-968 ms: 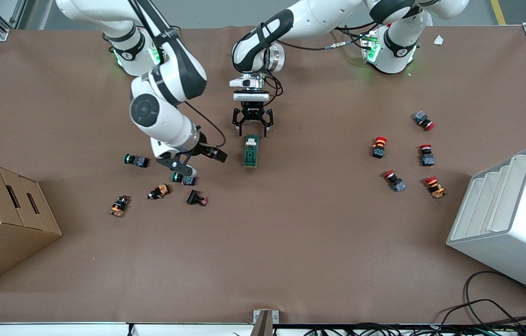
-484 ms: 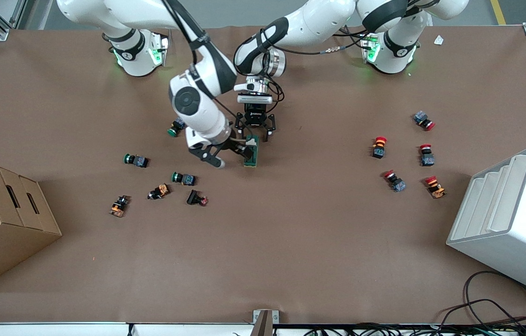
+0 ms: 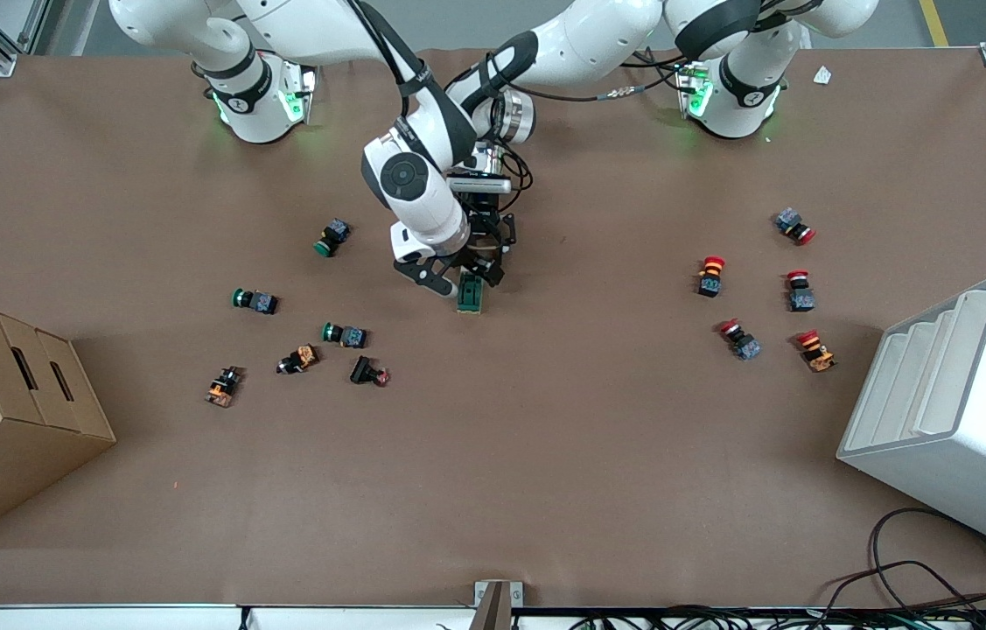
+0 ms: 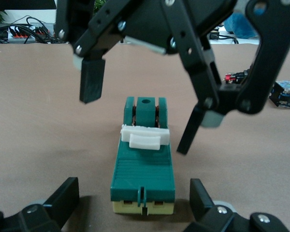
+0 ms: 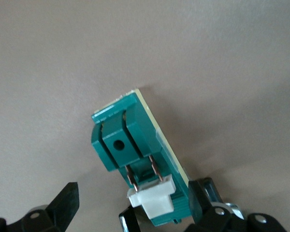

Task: Close load switch with both arms

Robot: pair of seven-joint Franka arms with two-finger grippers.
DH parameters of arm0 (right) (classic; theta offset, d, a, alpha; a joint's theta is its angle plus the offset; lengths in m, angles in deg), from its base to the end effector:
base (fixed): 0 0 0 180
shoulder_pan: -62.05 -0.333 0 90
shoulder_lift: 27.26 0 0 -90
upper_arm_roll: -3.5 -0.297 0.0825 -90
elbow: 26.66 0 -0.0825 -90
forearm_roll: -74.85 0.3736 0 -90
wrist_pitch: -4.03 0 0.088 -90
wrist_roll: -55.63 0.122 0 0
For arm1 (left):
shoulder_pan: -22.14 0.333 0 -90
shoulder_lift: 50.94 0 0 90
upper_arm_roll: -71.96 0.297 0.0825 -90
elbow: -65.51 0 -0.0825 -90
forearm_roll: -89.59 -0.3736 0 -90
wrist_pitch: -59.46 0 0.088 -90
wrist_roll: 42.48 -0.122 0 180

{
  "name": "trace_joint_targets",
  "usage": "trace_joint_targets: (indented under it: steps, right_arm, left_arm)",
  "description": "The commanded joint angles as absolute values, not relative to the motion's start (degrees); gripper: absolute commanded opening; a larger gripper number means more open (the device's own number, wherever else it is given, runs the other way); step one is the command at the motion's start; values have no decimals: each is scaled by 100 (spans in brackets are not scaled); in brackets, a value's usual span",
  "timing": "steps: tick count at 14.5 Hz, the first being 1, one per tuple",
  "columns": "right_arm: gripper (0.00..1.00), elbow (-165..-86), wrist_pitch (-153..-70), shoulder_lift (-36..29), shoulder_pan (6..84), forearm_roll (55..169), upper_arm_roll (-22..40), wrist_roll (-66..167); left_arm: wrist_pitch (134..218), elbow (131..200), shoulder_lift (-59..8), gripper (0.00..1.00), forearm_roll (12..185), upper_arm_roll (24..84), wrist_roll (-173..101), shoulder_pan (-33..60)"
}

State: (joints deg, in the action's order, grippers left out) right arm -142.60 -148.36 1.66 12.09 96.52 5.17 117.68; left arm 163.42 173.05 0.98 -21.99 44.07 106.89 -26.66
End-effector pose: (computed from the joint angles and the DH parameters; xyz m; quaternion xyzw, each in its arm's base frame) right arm 0.4053 0.4430 0.1850 -0.9550 0.2746 0.0373 0.1058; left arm 0.2175 -0.5419 0.0555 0.8370 -0.0216 0.5460 0.0286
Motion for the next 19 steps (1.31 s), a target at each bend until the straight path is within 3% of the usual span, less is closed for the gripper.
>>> trace_joint_targets:
  steps: [1,11,16,19]
  right_arm:
    - [100,-14294,-15013,201,1029,9858,579,11943]
    - [100,-13715,-15128,456,1221,9876,579,12207]
    - [100,-13162,-14425,456,1511,9867,588,12190]
    - [100,-13073,-14416,500,1556,9867,588,12163]
  left_arm:
    - [16387,17133,302,100,-2317,4462,10869,-2752]
    - [16379,17150,302,100,-2317,4471,10851,-2743]
    - [16379,17141,294,100,-2308,4471,10816,-2734]
    - [16379,17159,293,100,-2308,4471,10816,-2734]
